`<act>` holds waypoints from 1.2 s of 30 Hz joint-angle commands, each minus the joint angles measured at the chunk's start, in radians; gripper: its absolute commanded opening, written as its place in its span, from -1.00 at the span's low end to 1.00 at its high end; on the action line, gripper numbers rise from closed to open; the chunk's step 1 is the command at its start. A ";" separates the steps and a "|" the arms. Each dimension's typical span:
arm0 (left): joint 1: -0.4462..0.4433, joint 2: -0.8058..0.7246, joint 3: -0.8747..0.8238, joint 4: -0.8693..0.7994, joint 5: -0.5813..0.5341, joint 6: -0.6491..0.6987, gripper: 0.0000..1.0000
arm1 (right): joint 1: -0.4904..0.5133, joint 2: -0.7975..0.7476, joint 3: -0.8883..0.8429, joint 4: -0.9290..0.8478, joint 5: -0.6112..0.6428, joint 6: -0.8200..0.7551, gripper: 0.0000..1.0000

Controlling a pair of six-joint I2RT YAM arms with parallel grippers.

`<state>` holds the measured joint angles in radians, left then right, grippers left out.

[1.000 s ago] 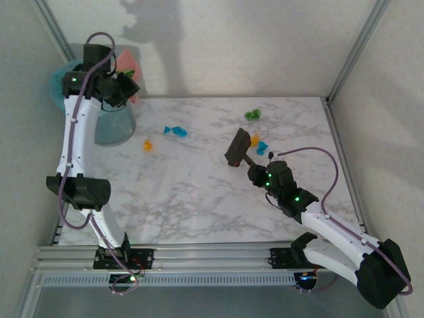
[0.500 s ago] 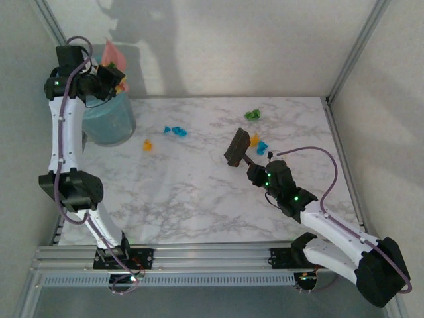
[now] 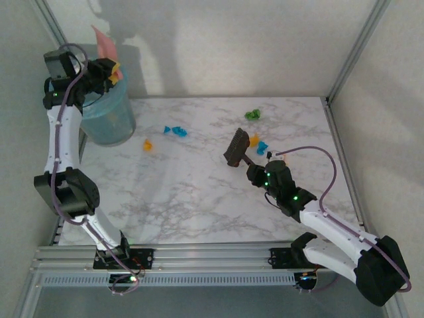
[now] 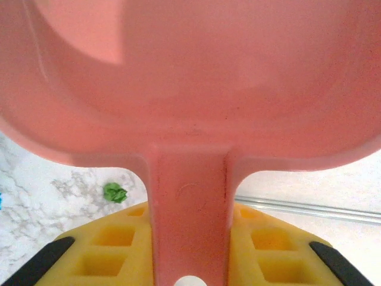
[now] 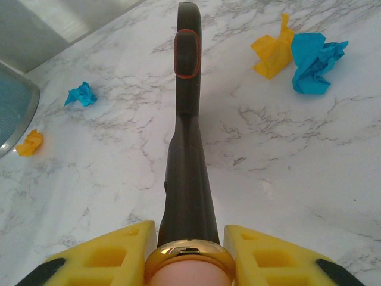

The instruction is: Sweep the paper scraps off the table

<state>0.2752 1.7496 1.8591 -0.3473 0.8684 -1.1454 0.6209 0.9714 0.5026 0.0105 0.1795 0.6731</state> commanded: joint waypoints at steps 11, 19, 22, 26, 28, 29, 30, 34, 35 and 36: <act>0.074 -0.113 -0.170 0.333 0.065 -0.172 -1.00 | 0.014 0.016 0.036 0.044 -0.018 -0.022 -1.00; 0.069 -0.197 -0.189 0.296 0.006 -0.110 -1.00 | 0.015 0.026 0.036 0.047 -0.018 -0.025 -1.00; 0.042 -0.254 -0.184 0.240 -0.014 -0.056 -1.00 | 0.017 0.022 0.036 0.049 -0.019 -0.025 -1.00; -0.038 -0.352 -0.180 0.114 -0.067 0.044 -1.00 | 0.017 0.014 0.034 0.051 -0.018 -0.025 -1.00; -0.095 -0.395 -0.173 0.034 -0.110 0.106 -1.00 | 0.017 0.011 0.033 0.049 -0.015 -0.022 -1.00; -0.128 -0.416 -0.171 -0.009 -0.139 0.143 -1.00 | 0.017 0.010 0.034 0.046 -0.014 -0.018 -1.00; -0.171 -0.436 -0.172 -0.040 -0.169 0.181 -1.00 | 0.018 0.009 0.034 0.045 -0.013 -0.014 -1.00; -0.356 -0.551 -0.253 -0.193 -0.375 0.327 -1.00 | 0.018 -0.005 0.032 0.036 -0.008 0.001 -1.00; -0.392 -0.591 -0.308 -0.200 -0.412 0.343 -1.00 | 0.017 -0.007 0.029 0.037 -0.004 0.006 -1.00; -0.422 -0.622 -0.356 -0.212 -0.448 0.354 -1.00 | 0.018 -0.008 0.026 0.040 -0.002 0.008 -1.00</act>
<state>-0.0914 1.1976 1.5913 -0.4343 0.5884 -0.9169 0.6266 0.9844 0.5049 0.0265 0.1616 0.6701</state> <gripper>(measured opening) 0.265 0.313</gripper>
